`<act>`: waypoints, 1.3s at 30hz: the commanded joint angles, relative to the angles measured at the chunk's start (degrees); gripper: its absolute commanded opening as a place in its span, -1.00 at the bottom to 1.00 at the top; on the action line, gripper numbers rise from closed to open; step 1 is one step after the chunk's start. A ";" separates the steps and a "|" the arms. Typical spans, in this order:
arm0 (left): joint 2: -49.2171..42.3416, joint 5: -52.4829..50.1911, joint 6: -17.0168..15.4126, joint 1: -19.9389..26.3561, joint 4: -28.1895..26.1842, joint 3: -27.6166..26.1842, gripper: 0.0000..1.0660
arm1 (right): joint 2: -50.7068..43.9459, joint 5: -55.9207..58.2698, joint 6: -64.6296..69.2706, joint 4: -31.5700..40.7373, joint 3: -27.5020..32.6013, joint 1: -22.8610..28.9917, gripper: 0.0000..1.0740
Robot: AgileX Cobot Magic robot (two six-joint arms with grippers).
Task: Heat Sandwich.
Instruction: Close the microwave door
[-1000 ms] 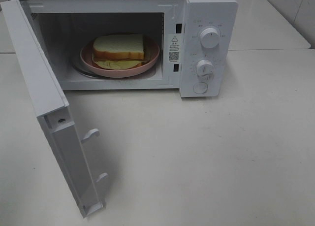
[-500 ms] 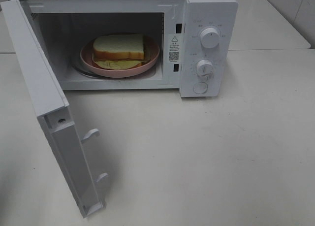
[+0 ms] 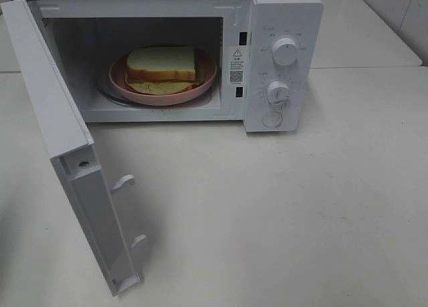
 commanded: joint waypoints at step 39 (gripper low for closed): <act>44.69 -39.65 -12.83 -8.19 21.83 -6.47 -1.00 | -1.55 -0.52 -0.52 0.11 0.06 -0.17 0.42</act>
